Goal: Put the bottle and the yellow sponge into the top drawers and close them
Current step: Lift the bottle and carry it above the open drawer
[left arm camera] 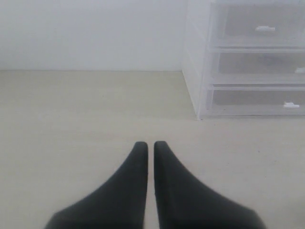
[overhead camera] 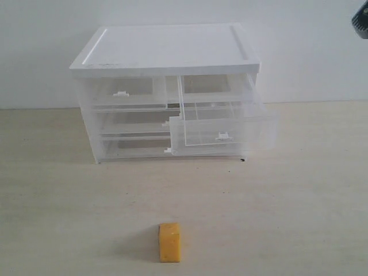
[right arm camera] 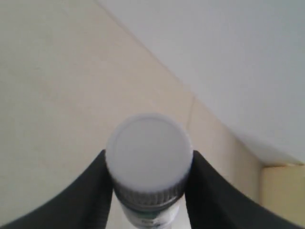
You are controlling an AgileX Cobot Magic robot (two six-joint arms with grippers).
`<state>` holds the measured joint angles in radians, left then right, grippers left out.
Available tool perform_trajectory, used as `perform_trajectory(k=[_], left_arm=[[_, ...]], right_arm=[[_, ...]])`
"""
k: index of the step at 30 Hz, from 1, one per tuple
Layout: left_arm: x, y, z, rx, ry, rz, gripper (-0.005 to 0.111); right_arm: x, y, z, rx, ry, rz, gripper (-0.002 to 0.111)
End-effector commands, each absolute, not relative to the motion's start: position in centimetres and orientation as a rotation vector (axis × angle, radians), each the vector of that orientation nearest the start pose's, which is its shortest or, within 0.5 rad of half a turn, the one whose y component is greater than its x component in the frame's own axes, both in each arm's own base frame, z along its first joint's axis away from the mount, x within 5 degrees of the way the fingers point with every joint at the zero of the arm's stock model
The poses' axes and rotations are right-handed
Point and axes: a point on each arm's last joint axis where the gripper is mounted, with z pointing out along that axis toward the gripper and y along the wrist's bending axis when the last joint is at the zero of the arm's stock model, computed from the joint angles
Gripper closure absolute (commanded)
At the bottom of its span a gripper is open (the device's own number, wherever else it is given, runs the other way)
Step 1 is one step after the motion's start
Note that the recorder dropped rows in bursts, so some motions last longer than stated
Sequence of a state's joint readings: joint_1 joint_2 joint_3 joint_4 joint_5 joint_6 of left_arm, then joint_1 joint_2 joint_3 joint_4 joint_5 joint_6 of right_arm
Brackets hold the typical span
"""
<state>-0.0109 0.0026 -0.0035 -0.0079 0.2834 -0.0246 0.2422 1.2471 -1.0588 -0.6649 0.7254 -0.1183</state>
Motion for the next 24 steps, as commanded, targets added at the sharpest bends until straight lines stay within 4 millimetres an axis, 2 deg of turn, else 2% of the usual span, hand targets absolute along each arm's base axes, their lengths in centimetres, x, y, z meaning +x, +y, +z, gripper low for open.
perform_trajectory(k=[1, 7, 10, 15, 19, 24], left_arm=[[5.5, -0.1, 18.8, -0.025, 1.76, -0.037, 0.102], [5.5, -0.1, 18.8, -0.025, 1.762, -0.037, 0.102], [5.5, -0.1, 18.8, -0.025, 1.762, -0.037, 0.102], [5.5, -0.1, 18.8, -0.025, 1.762, -0.037, 0.102], [5.5, -0.1, 18.8, -0.025, 1.762, -0.037, 0.102], [5.5, -0.1, 18.8, -0.025, 1.76, -0.037, 0.102]], right_arm=[[25.4, 4.3, 35.6, -0.815, 2.294, -0.361, 0.108], [24.8, 7.2, 38.5, -0.674, 2.275, 0.126, 0.108], [25.1, 8.5, 39.1, -0.616, 2.307, 0.332, 0.108], [27.2, 10.7, 38.3, -0.559, 2.363, 0.629, 0.108], [29.5, 11.7, 37.3, -0.485, 2.372, 0.733, 0.108], [32.5, 12.2, 36.0, -0.19, 2.374, 0.805, 0.108]])
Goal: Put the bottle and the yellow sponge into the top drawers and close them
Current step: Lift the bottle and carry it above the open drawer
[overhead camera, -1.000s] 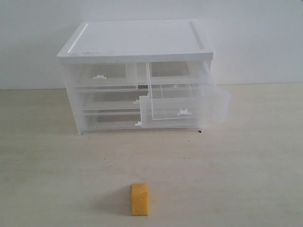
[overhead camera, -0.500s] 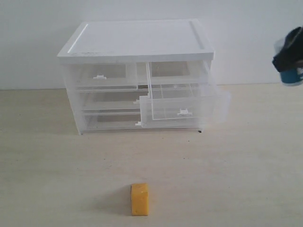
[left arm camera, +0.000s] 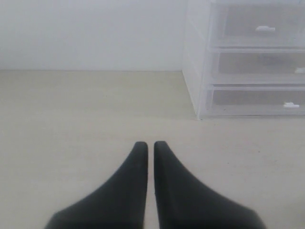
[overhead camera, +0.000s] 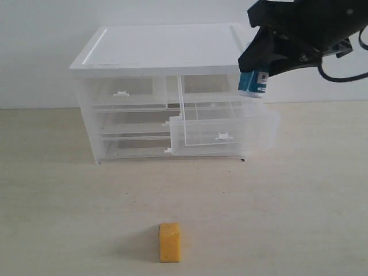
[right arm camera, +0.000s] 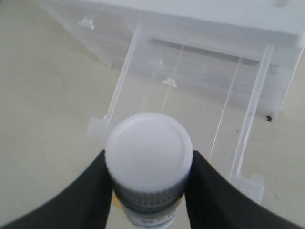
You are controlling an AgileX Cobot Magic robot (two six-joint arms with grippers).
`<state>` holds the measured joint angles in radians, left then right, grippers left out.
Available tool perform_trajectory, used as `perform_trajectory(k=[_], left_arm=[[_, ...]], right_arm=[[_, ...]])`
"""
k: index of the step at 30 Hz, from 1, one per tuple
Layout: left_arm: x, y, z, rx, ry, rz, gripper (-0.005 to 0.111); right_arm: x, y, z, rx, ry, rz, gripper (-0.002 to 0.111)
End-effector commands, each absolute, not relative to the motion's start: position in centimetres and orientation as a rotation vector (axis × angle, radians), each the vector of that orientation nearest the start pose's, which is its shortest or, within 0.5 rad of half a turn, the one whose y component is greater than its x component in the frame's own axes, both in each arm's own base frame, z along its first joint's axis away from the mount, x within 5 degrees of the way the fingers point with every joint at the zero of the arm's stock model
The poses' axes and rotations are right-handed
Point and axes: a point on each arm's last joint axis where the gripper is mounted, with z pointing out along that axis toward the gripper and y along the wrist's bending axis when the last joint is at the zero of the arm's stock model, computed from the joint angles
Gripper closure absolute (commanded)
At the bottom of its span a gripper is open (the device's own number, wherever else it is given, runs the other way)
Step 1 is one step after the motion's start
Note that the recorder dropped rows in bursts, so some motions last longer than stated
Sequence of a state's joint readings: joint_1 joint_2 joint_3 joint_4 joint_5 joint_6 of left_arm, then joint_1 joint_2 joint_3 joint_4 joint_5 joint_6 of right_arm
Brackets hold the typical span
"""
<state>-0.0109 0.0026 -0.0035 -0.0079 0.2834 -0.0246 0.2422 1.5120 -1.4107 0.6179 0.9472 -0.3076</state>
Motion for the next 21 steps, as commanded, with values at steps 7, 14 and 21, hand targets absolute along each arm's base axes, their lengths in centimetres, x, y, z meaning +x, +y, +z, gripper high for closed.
perform_trajectory(k=[7, 14, 21], left_arm=[[5.5, -0.1, 18.8, -0.025, 1.76, -0.037, 0.102], [5.5, -0.1, 18.8, -0.025, 1.76, -0.037, 0.102], [5.5, -0.1, 18.8, -0.025, 1.76, -0.037, 0.102]], right_arm=[[34.2, 12.7, 35.1, 0.205, 2.367, 0.981, 0.108], [34.7, 12.6, 35.3, 0.323, 2.317, 1.001, 0.108], [34.6, 13.7, 33.9, 0.382, 2.275, 0.989, 0.108]])
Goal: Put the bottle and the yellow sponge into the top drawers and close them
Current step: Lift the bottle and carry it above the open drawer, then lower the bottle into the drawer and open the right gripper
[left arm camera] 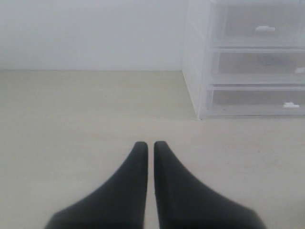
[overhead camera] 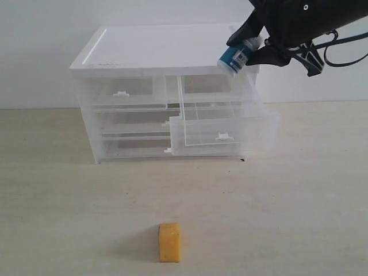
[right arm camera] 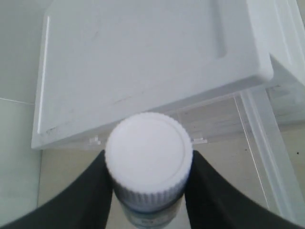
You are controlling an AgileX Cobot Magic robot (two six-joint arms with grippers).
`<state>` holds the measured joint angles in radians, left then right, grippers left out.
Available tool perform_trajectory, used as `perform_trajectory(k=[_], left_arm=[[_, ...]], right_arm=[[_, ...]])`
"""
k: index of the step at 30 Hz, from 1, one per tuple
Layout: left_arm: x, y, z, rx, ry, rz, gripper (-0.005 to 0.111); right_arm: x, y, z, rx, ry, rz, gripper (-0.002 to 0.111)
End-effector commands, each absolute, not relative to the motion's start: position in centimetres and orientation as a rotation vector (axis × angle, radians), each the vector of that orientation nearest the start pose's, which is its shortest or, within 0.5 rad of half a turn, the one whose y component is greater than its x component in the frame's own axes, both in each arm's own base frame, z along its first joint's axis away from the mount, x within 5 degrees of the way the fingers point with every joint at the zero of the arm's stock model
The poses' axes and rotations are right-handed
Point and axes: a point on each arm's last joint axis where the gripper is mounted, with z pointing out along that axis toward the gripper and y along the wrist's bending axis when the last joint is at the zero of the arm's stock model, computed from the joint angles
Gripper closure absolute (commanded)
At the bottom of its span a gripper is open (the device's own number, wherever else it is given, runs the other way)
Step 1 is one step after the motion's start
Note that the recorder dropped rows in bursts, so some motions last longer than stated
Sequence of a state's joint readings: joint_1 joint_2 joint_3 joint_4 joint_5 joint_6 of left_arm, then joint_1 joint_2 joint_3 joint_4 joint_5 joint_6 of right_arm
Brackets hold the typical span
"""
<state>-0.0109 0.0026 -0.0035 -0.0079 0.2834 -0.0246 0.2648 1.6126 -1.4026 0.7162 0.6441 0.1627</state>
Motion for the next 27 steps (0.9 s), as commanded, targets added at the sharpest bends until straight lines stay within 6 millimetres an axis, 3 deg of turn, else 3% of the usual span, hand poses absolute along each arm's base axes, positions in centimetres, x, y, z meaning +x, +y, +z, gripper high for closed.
perform_trajectory(k=[1, 10, 17, 22, 25, 26, 27], left_arm=[[5.5, -0.1, 18.8, -0.025, 1.76, -0.037, 0.102], [5.5, -0.1, 18.8, -0.025, 1.76, -0.037, 0.102], [5.5, -0.1, 18.8, -0.025, 1.762, -0.037, 0.102], [5.5, -0.1, 18.8, -0.025, 1.762, -0.037, 0.102], [5.5, -0.1, 18.8, -0.025, 1.762, -0.037, 0.102], [5.5, -0.1, 18.8, -0.025, 1.762, -0.037, 0.102], [5.5, -0.1, 18.8, -0.025, 1.762, -0.037, 0.102]], right_arm=[[34.7, 13.6, 33.6, 0.394, 2.277, 0.987, 0.108], [34.6, 13.5, 32.0, 0.461, 2.304, 0.98, 0.108], [34.5, 13.8, 31.4, 0.477, 2.3, 0.983, 0.074], [35.3, 16.3, 29.3, 0.476, 2.303, 0.987, 0.072], [35.7, 16.4, 28.5, 0.434, 2.311, 0.954, 0.072], [35.7, 16.4, 28.6, 0.41, 2.304, 0.942, 0.066], [35.8, 16.4, 28.6, 0.4, 2.302, 0.937, 0.054]])
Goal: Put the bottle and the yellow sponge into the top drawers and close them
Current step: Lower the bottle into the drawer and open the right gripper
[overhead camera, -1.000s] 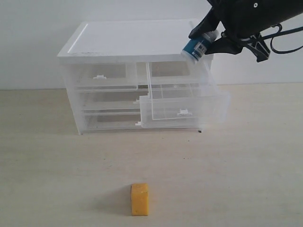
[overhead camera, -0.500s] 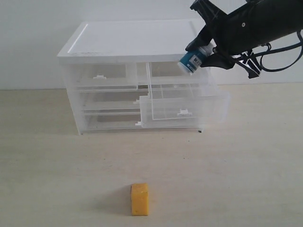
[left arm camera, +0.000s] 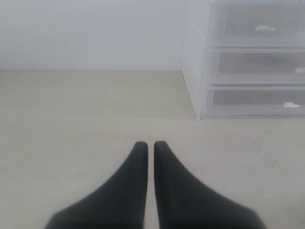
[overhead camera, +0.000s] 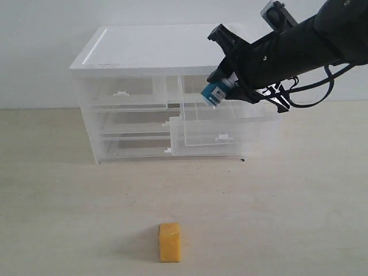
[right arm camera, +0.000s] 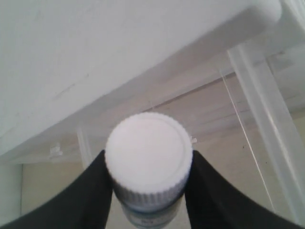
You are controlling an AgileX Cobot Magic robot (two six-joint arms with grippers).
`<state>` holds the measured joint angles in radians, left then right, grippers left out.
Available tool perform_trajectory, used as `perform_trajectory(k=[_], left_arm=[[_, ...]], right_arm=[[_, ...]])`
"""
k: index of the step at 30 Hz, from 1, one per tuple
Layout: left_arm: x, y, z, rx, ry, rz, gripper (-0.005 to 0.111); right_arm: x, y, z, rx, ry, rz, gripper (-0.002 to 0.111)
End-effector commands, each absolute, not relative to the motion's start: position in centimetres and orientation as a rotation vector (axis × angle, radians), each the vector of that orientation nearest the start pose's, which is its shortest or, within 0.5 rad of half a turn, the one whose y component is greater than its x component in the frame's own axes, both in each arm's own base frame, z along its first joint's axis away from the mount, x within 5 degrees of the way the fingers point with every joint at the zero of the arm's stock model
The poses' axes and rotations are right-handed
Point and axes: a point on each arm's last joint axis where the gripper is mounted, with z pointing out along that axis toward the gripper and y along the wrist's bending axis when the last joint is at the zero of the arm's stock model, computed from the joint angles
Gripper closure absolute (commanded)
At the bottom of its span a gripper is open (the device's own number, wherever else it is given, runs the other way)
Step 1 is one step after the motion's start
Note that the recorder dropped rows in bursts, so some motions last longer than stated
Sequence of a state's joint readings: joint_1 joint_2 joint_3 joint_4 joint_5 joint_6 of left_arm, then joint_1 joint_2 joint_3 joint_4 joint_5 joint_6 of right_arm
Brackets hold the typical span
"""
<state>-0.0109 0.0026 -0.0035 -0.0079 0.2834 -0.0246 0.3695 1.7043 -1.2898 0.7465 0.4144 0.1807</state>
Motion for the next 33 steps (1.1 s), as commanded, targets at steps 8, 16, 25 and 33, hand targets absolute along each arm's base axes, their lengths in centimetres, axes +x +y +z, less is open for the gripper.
perform_trajectory(k=[8, 16, 25, 33], left_arm=[[5.5, -0.1, 18.8, -0.025, 1.76, -0.037, 0.102], [5.5, -0.1, 18.8, -0.025, 1.762, -0.037, 0.102], [5.5, -0.1, 18.8, -0.025, 1.762, -0.037, 0.102], [5.5, -0.1, 18.8, -0.025, 1.76, -0.037, 0.102]], right_arm=[[35.7, 16.4, 29.6, 0.273, 2.274, 0.901, 0.025], [33.4, 15.4, 35.0, -0.174, 2.09, 0.695, 0.056], [30.5, 14.9, 34.4, -0.772, 2.194, 0.468, 0.108], [30.4, 15.3, 33.2, -0.924, 2.213, 0.482, 0.108]])
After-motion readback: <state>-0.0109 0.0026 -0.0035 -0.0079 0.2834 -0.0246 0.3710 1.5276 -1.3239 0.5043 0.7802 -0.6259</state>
